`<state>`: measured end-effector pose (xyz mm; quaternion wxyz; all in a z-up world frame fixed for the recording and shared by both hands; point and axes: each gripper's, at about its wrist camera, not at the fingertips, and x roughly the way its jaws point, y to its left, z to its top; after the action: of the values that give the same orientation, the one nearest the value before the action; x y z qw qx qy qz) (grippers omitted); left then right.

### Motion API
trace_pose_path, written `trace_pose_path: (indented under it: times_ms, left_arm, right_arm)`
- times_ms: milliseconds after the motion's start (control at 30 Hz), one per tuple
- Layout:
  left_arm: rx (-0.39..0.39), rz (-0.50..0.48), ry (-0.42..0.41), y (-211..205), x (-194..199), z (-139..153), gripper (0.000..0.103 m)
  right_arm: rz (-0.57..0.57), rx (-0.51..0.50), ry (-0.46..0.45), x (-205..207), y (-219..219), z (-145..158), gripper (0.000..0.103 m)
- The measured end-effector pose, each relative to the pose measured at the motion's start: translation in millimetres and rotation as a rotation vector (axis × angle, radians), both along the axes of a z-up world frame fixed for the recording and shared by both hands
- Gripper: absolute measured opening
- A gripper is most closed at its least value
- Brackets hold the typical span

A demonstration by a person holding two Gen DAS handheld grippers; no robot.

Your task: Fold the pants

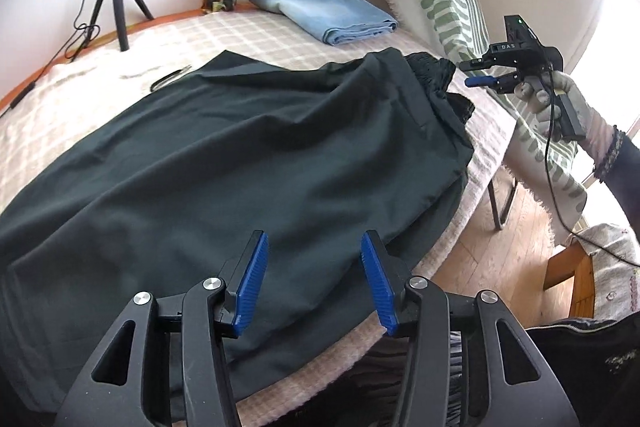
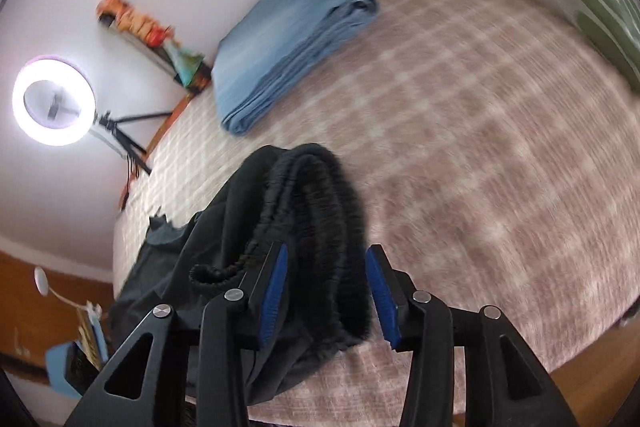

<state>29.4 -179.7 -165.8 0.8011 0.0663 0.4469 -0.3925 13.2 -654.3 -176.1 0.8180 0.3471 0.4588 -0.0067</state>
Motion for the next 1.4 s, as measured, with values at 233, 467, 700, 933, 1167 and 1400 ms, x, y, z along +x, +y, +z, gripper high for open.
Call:
trace_pose_path:
  times_ms: [233, 467, 700, 933, 1167, 1400]
  left_arm:
    - [0.013, 0.010, 0.023, -5.1, 3.7, -8.5, 0.047]
    - [0.004, 0.049, 0.040, 3.2, 4.5, -12.1, 0.047]
    - [0.005, 0.075, 0.049, 12.9, 11.5, -11.0, 0.047]
    - [0.013, 0.085, 0.059, 13.9, 14.9, -12.8, 0.047]
    - [-0.006, 0.142, 0.037, 40.7, 19.7, 4.8, 0.047]
    - [-0.009, 0.266, 0.026, 96.7, 34.4, 20.5, 0.047]
  right_arm:
    - [0.073, -0.181, -0.087, 9.8, 62.2, 44.3, 0.082]
    - [0.139, -0.316, 0.122, 58.7, 105.8, 15.5, 0.080]
    - [0.209, -0.280, 0.133, 34.0, 73.6, 1.4, 0.039]
    - [0.193, -0.275, 0.099, 11.4, 33.4, -6.6, 0.083]
    - [0.179, 0.003, 0.010, 3.1, 14.3, -37.2, 0.084]
    - [0.135, 0.201, -0.126, -7.9, 20.2, -62.2, 0.069]
